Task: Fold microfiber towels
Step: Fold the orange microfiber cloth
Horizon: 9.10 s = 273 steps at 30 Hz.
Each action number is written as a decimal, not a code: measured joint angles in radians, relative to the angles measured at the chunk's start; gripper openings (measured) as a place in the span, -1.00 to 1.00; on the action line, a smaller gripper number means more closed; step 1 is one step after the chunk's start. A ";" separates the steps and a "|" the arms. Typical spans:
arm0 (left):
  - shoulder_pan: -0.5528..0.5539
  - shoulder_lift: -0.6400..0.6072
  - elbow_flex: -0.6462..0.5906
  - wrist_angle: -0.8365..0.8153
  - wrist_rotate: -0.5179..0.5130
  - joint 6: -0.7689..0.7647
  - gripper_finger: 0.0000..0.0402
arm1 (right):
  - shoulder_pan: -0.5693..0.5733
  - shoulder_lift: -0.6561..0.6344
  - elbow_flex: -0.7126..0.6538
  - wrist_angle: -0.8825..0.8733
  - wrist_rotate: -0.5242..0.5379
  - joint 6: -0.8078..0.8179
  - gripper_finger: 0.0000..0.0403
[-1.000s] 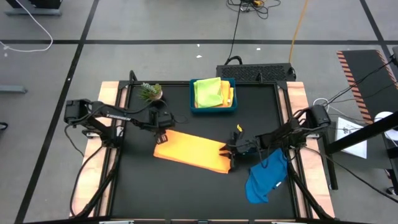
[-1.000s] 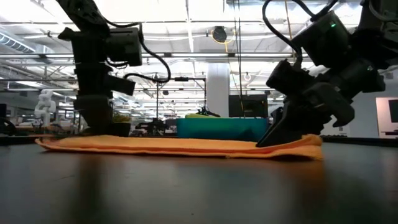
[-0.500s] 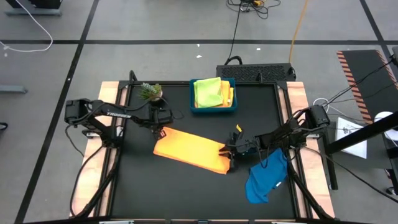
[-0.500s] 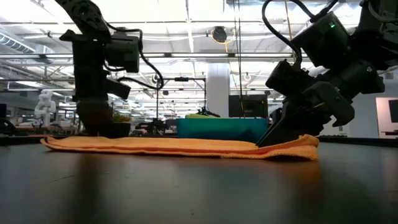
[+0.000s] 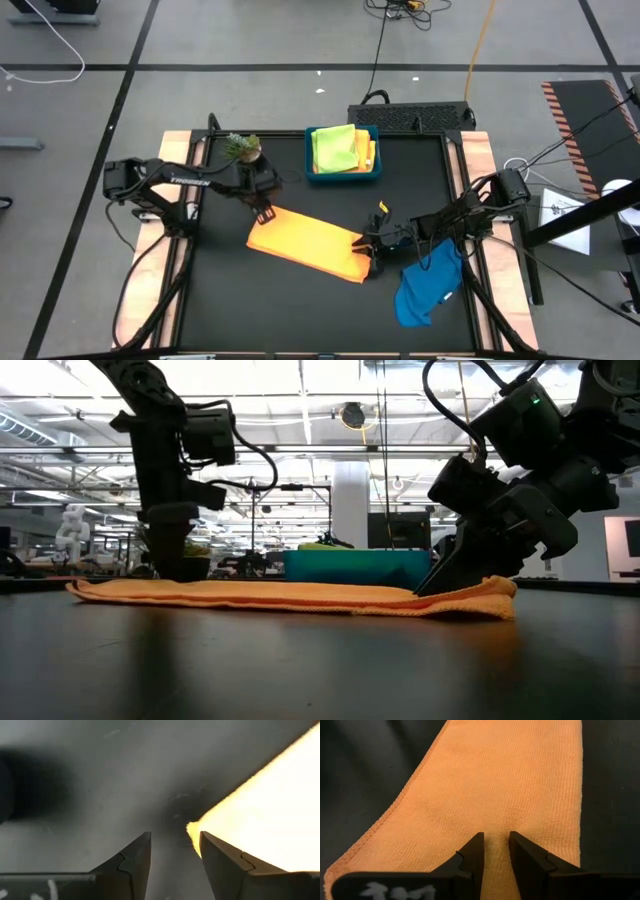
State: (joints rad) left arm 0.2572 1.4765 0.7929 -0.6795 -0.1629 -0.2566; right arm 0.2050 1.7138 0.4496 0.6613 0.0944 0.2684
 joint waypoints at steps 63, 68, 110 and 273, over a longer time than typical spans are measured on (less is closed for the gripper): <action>-0.251 -0.053 0.000 0.275 0.190 -0.016 -0.98 | -0.020 -0.325 -0.001 -0.278 0.093 -0.108 -0.59; -0.309 -0.008 0.000 0.228 0.188 -0.054 -0.95 | -0.035 -0.340 -0.003 -0.484 0.162 -0.089 -0.59; -0.417 -0.018 -0.002 0.562 0.113 0.321 -0.71 | 0.223 -0.127 0.228 -0.404 0.013 -0.602 -0.54; -0.682 -0.426 -0.002 1.001 0.014 0.203 -0.95 | 0.180 -0.451 0.460 -0.147 0.013 -0.598 -1.00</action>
State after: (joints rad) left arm -0.4248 1.0508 0.7910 0.3214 -0.1488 -0.0539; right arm 0.3849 1.2633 0.9094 0.5142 0.1076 -0.3291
